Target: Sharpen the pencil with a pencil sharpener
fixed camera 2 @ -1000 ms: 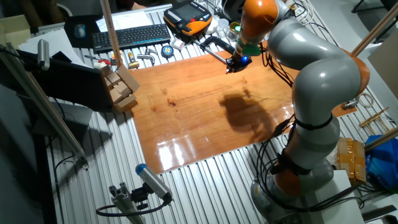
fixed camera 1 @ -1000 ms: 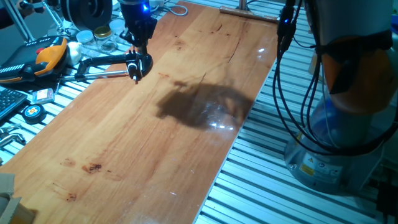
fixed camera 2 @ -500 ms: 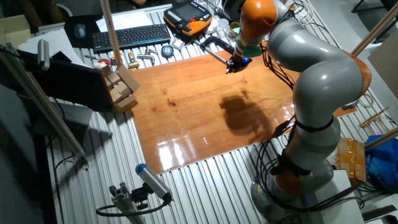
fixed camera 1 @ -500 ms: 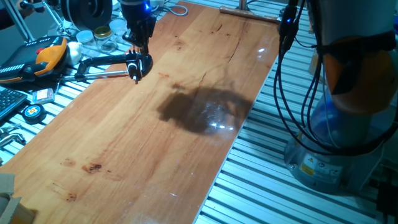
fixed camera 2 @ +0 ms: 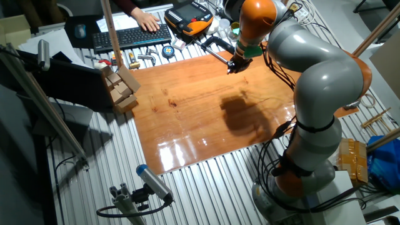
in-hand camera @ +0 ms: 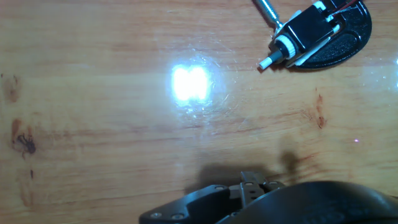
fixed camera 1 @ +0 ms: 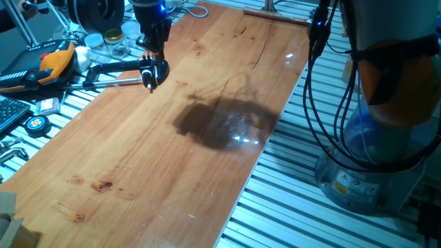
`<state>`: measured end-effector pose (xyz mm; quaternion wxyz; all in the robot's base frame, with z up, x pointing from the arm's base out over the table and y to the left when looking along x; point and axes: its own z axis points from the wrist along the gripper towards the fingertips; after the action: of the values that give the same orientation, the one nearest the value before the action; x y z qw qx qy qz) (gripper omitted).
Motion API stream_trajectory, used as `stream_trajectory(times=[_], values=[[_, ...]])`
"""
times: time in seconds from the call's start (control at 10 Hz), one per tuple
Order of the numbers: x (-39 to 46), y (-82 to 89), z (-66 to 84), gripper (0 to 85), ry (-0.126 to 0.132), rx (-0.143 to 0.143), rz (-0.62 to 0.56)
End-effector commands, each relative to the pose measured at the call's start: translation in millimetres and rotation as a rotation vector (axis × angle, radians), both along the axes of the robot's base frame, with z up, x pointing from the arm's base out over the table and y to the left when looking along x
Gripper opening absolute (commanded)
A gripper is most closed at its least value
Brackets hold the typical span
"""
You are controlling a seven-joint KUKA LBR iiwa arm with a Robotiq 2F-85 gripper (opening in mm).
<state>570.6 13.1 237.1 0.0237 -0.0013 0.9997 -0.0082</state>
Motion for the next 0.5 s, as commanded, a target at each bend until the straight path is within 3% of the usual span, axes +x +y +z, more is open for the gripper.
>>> stream_trajectory(times=[0.0,0.4], values=[[-0.1,0.1,0.1,0.0,-0.001,-0.002,-0.002],[-3.5,5.5,-1.4,0.0,-0.005,-0.003,-0.003]])
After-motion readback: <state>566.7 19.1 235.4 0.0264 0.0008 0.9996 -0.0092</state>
